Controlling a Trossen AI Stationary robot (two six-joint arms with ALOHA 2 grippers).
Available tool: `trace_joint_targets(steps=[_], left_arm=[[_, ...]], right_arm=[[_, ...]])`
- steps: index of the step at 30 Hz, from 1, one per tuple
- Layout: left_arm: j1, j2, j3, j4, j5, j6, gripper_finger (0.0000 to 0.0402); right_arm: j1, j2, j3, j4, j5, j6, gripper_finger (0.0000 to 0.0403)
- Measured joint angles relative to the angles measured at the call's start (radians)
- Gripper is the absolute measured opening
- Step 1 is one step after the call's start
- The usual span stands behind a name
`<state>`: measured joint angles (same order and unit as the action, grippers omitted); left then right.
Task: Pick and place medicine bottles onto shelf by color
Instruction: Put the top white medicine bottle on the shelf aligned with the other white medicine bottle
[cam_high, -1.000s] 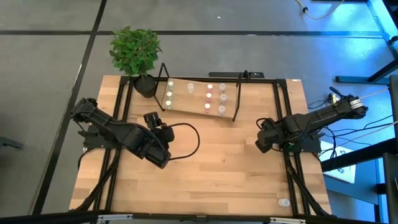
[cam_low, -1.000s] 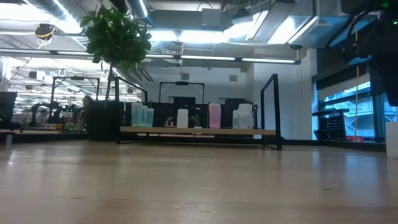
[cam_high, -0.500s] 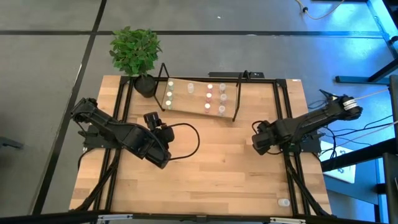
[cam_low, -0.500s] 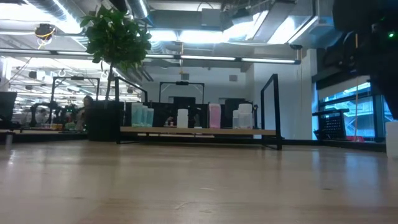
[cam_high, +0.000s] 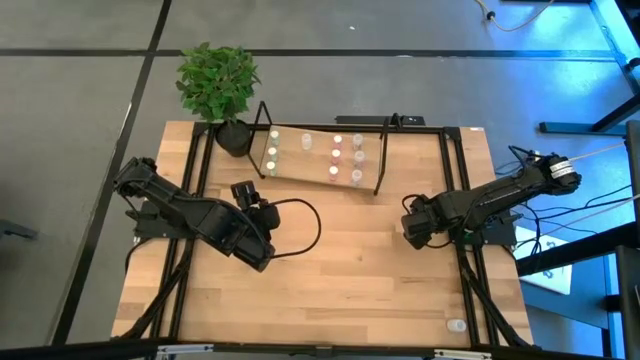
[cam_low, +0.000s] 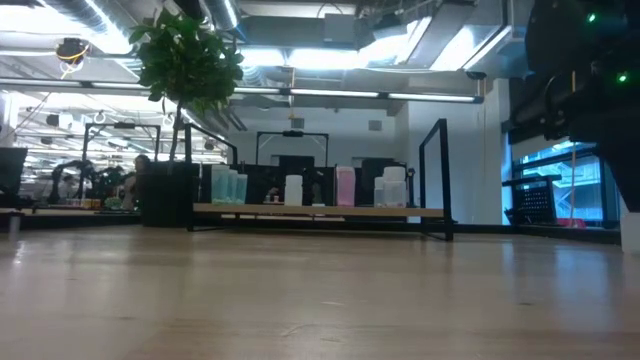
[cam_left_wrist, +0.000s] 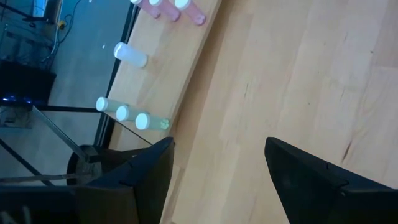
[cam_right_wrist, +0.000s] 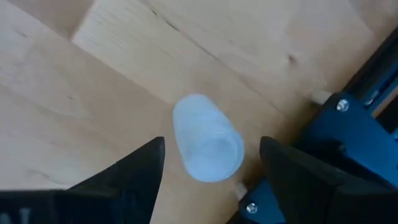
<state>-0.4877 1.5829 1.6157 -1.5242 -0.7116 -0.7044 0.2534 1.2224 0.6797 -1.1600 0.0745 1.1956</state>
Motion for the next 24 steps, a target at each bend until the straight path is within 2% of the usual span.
trace_joint_targets(steps=[8,20,24], left_arm=[[0.0,0.0,0.0,0.001,0.0,0.0,0.0246],[0.0,0.0,0.0,0.001,0.0,0.0,0.0246],[0.0,0.0,0.0,0.001,0.0,0.0,0.0246]], right_arm=[[-0.039,0.0,-0.075,0.099,-0.05,-0.026,0.0256],[-0.04,0.0,-0.055,0.141,-0.05,-0.027,0.0152],[-0.04,0.0,-0.026,0.183,-0.05,-0.026,0.0146]])
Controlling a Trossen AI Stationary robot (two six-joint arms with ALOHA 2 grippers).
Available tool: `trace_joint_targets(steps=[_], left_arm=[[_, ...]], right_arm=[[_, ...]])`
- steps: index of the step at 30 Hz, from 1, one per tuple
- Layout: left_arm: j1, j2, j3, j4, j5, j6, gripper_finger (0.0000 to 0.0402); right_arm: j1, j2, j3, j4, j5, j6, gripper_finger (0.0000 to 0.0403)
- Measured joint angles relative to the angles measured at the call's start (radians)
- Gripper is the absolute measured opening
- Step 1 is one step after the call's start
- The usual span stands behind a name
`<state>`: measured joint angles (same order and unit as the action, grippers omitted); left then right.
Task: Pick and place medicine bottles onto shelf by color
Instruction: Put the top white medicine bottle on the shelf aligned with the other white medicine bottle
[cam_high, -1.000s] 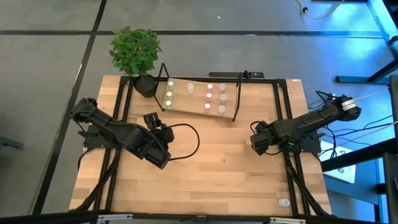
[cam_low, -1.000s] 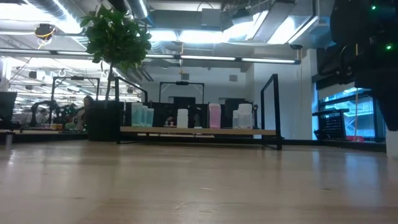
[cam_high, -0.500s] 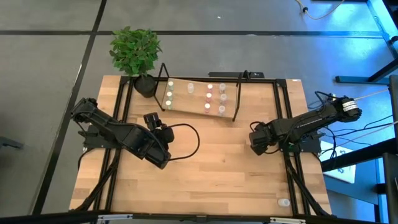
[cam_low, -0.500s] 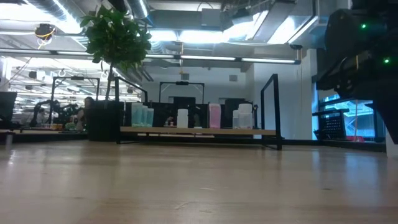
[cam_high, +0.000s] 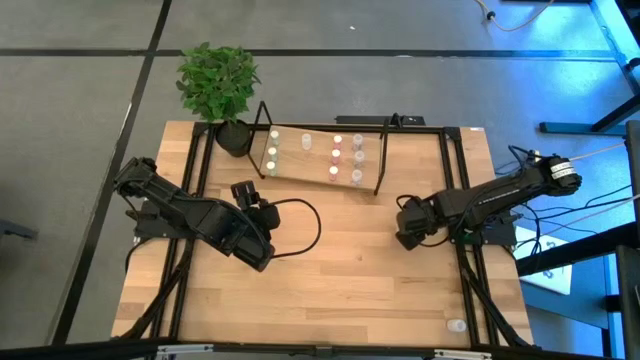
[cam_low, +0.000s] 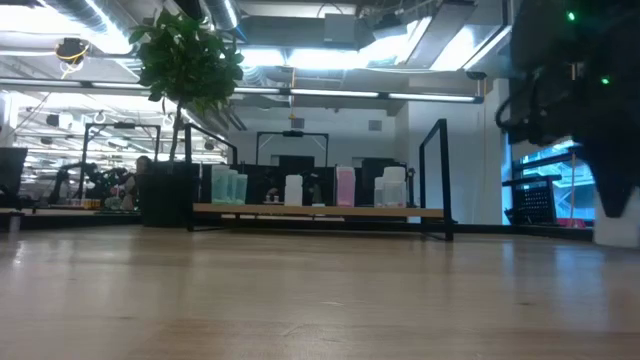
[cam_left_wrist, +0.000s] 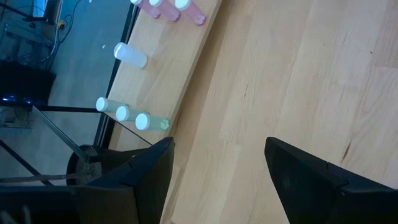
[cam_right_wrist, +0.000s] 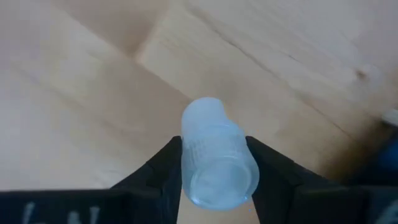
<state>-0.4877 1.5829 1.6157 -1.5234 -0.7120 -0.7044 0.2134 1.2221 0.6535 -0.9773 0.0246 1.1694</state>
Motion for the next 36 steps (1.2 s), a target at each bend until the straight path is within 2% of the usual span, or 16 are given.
trace_joint_targets(steps=[4,8,27,32,36], left_arm=[[0.0,0.0,0.0,0.0,0.0,0.0,0.0246],[0.0,0.0,0.0,-0.001,0.0,0.0,0.0246],[-0.011,0.0,0.0,-0.006,0.0,0.007,0.0246],[-0.03,0.0,0.0,-0.006,0.0,0.006,0.0246],[-0.056,0.0,0.0,-0.006,0.0,0.001,0.0246]], right_arm=[[0.0,0.003,0.047,0.047,0.001,-0.002,0.0152],[0.01,0.062,0.139,0.112,0.024,-0.084,0.0155],[-0.019,0.723,0.891,0.061,0.031,-0.728,0.0155],[-0.038,0.844,1.013,0.057,0.002,-0.875,0.0155],[-0.052,0.901,1.054,0.056,-0.026,-0.958,0.0156]])
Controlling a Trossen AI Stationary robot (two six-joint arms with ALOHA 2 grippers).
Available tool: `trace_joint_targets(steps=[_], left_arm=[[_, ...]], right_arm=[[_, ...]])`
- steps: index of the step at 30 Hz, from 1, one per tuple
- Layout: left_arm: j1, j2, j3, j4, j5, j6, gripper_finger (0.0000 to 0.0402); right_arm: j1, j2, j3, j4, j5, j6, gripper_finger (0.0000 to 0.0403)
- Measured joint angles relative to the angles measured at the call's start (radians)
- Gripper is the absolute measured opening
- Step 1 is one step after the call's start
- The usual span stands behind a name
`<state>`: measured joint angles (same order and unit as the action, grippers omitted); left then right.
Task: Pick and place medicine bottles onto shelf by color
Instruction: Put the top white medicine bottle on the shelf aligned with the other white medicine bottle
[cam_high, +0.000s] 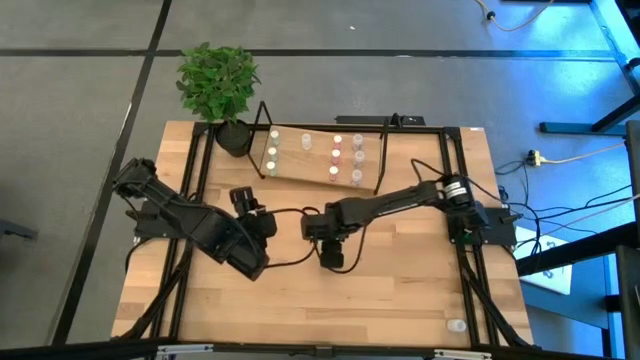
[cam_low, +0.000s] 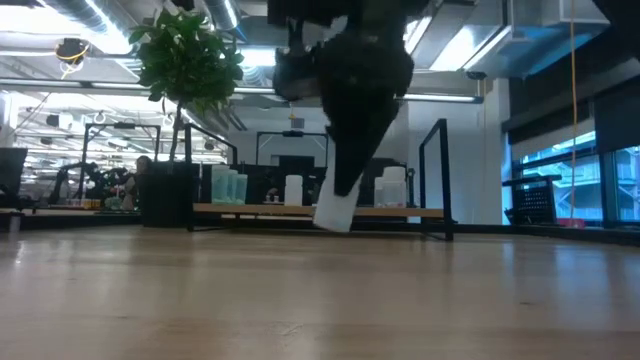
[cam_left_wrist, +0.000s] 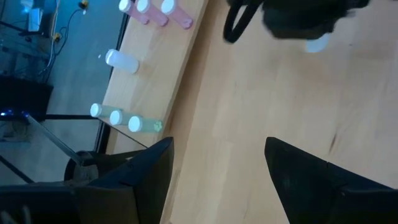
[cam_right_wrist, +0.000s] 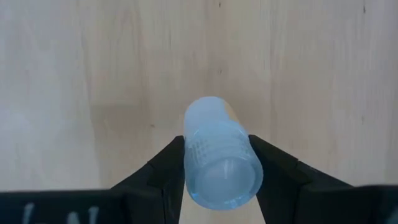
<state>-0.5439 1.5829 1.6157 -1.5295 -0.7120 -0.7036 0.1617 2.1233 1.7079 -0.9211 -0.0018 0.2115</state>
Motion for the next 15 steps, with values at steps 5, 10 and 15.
trace_joint_targets(steps=[5,10,15], left_arm=[[-0.023,0.0,0.0,0.001,0.0,-0.005,0.0246],[-0.026,0.0,0.0,0.001,0.0,-0.023,0.0246],[-0.026,0.0,0.0,0.001,0.0,-0.023,0.0246]], right_arm=[[-0.01,0.046,0.01,-0.048,0.0,-0.037,0.0156],[-0.015,0.053,0.01,-0.065,0.001,-0.042,0.016],[-0.015,0.057,0.017,-0.063,0.007,-0.074,0.0185]])
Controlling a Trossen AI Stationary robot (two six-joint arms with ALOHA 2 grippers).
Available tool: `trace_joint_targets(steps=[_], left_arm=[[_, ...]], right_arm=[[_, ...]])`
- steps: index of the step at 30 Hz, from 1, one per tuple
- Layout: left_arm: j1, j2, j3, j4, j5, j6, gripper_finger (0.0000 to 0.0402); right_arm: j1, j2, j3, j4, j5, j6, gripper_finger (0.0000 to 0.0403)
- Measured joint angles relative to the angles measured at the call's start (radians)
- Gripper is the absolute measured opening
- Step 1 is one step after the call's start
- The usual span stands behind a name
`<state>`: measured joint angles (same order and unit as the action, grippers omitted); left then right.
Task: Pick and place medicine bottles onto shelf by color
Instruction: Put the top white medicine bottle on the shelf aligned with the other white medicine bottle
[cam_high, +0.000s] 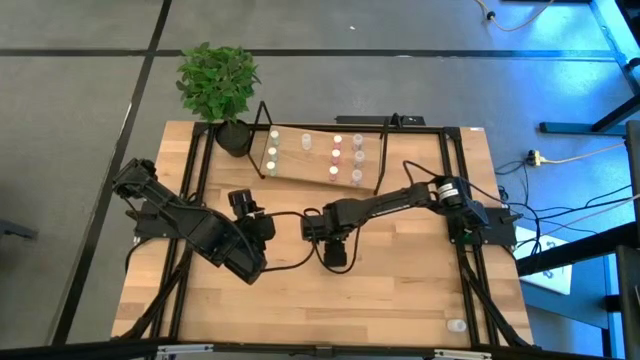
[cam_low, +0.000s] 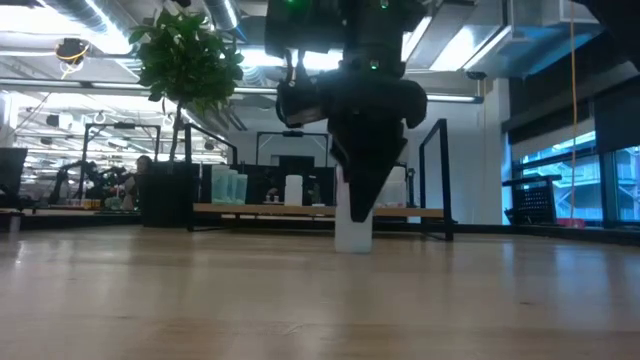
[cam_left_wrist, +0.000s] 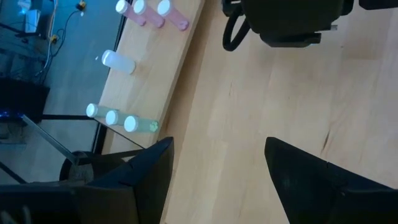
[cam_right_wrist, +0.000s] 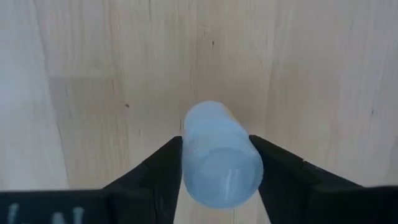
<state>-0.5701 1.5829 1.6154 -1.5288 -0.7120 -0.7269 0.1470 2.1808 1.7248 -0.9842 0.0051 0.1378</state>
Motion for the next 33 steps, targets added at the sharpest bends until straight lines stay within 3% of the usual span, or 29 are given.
trace_joint_targets(steps=[12,26,28,33], left_arm=[[0.0,0.0,0.0,0.0,0.0,0.0,0.0246],[-0.028,0.0,0.0,0.005,0.023,-0.031,0.0246],[-0.036,0.0,-0.001,0.011,0.023,-0.049,0.0246],[-0.056,0.0,-0.044,0.07,0.022,-0.053,0.0246]], right_arm=[[0.0,0.001,0.0,0.003,0.004,-0.057,0.0265],[0.038,-0.16,0.003,-0.081,0.007,-0.063,0.0266],[0.051,-0.185,0.003,-0.118,0.043,-0.037,0.0267],[0.098,-0.258,0.002,-0.24,0.246,0.052,0.0268]])
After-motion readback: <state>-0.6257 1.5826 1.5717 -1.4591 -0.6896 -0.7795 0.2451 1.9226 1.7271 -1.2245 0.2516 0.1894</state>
